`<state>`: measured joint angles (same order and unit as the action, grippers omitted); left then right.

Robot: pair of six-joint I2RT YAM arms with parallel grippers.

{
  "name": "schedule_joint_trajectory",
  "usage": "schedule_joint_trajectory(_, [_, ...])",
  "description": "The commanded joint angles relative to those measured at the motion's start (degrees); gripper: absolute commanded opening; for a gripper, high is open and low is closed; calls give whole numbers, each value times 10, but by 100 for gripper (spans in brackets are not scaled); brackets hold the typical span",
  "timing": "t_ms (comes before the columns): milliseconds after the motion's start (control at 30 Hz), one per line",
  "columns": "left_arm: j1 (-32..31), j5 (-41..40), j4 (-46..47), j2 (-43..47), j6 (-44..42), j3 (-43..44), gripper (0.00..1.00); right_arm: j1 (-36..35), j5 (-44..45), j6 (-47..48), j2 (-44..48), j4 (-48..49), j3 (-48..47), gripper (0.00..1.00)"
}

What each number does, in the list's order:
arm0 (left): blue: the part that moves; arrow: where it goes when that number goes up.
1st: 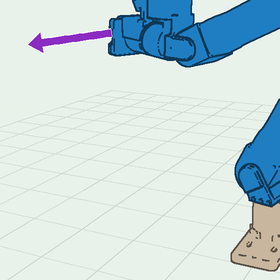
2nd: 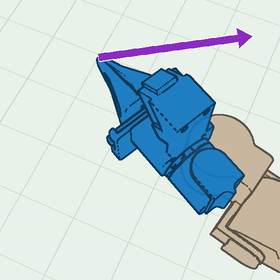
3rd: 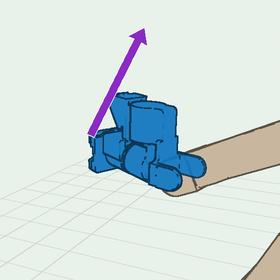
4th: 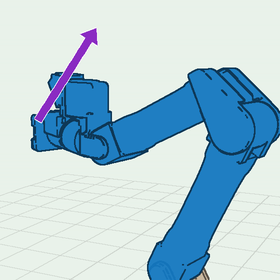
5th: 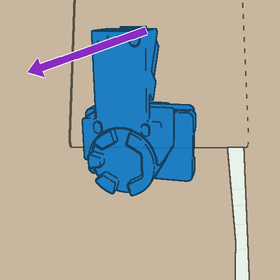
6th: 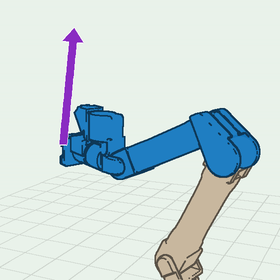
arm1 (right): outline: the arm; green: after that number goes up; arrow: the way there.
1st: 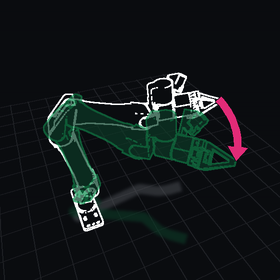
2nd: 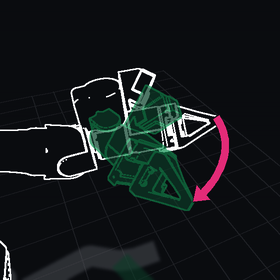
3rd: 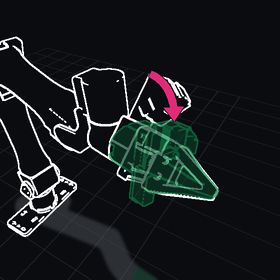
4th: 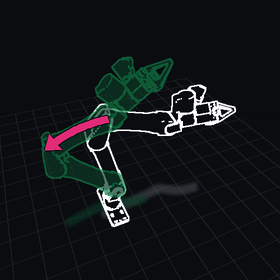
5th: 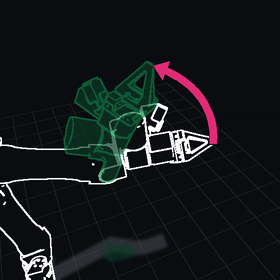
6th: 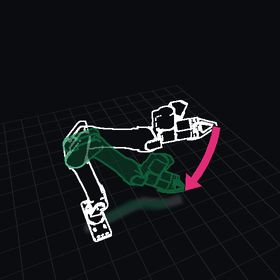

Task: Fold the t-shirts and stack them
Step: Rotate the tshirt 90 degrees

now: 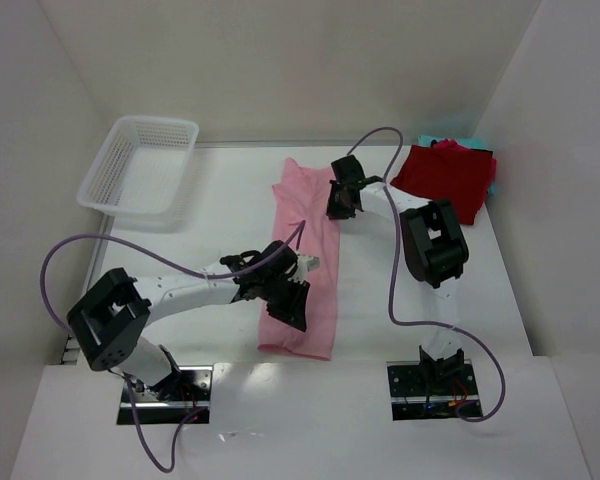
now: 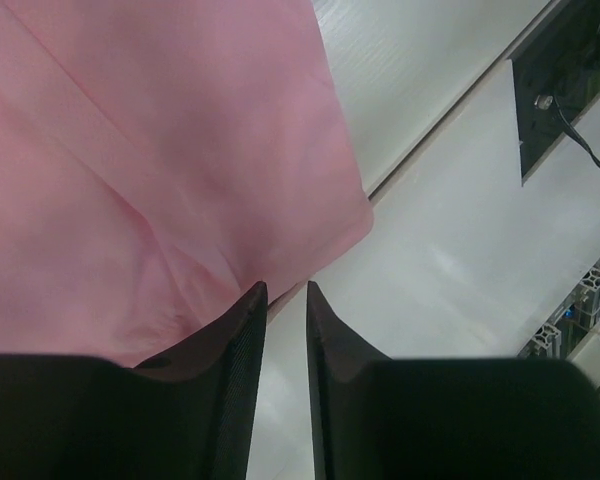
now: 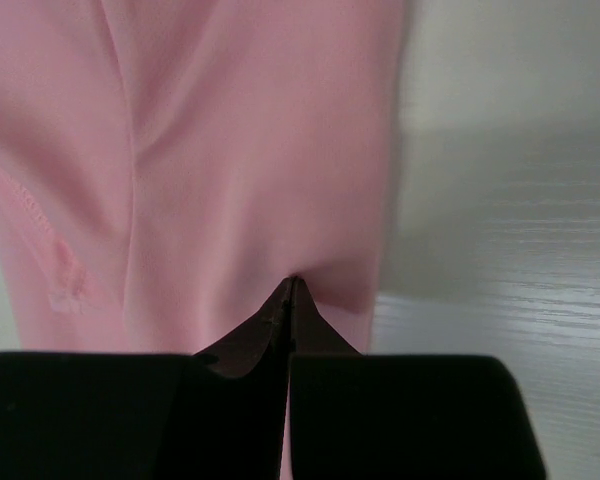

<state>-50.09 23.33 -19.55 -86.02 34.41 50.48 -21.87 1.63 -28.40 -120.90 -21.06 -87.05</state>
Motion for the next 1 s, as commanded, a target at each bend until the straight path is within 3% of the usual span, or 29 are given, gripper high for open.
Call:
schedule_joint_trajectory(0, [-3, 29, 47, -15, -16, -1, 29, 2, 5, -8, -3, 32, -2, 0])
schedule_joint_trajectory(500, [-19, 13, 39, -99, -27, -1, 26, 2, 63, 15, -67, 5, -65, 0])
schedule_joint_trajectory(967, [-19, 2, 26, -116, -27, 13, 23, 32, 30, 32, -96, 0, -119, 0])
